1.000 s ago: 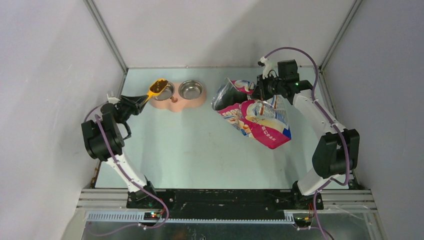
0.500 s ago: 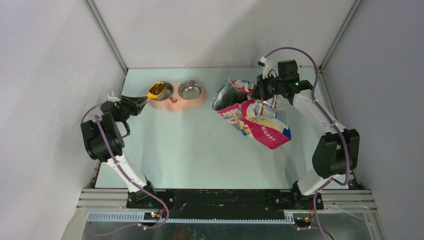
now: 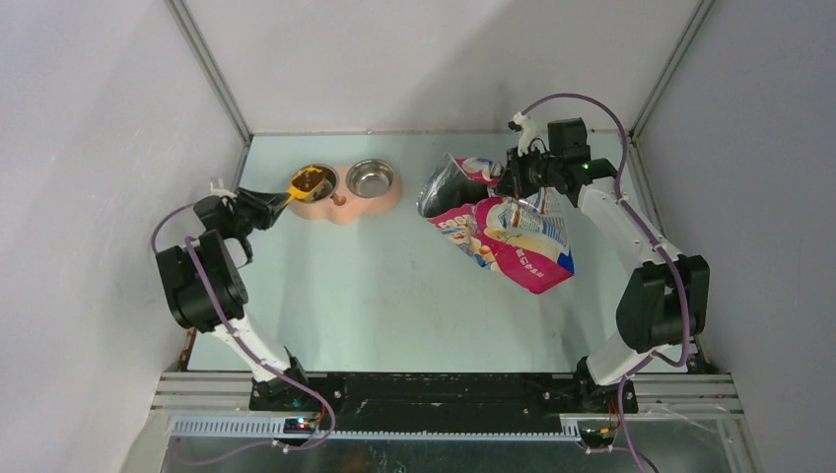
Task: Serve the pet food
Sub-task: Pour the pet food into the pet food bowl.
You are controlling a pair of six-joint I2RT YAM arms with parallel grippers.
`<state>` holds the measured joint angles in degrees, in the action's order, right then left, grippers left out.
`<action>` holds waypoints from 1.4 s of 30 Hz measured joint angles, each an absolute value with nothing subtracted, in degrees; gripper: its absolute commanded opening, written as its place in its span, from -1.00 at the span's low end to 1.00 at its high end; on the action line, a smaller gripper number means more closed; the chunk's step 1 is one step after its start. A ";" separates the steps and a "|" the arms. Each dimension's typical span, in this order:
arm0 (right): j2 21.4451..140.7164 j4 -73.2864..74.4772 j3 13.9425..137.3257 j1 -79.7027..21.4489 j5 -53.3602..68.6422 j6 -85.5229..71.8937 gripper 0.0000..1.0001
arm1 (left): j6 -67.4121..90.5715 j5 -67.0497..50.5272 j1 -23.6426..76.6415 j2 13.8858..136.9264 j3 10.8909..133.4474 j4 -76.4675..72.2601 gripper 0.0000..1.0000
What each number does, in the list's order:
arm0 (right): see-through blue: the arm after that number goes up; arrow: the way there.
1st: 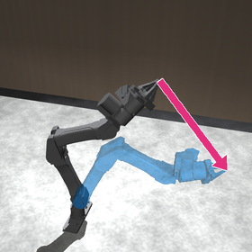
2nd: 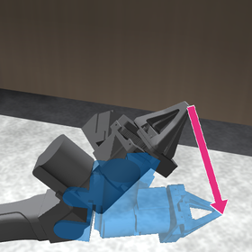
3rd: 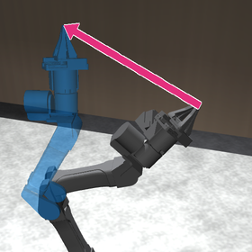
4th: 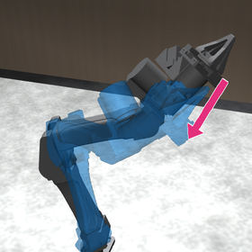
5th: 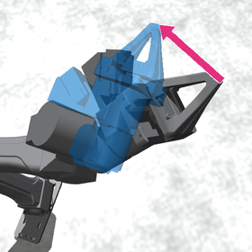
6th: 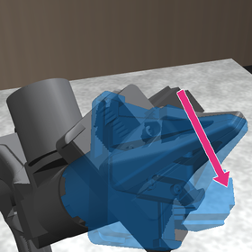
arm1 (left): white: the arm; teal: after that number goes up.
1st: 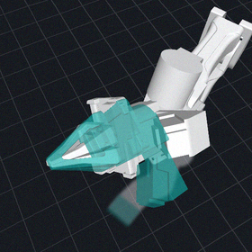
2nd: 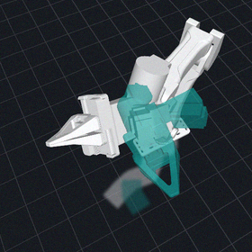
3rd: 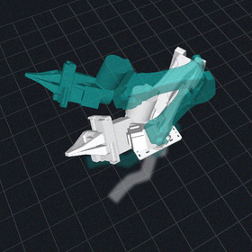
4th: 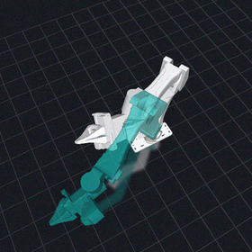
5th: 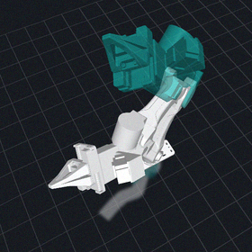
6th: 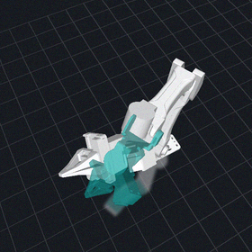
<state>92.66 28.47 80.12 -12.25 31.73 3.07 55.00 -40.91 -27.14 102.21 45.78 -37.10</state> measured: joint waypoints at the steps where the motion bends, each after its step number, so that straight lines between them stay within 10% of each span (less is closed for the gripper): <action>1: 92.58 28.38 80.01 -12.25 31.73 3.07 -1.00 | 54.78 -40.82 -27.14 101.91 45.89 -36.38 -1.00; 42: 90.59 27.86 78.63 -12.40 31.70 3.20 -1.00 | 35.73 -31.29 -25.43 92.90 60.47 2.24 -1.00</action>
<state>90.59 27.86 78.63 -12.40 31.70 3.20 35.73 -31.29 -25.43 92.90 60.47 2.24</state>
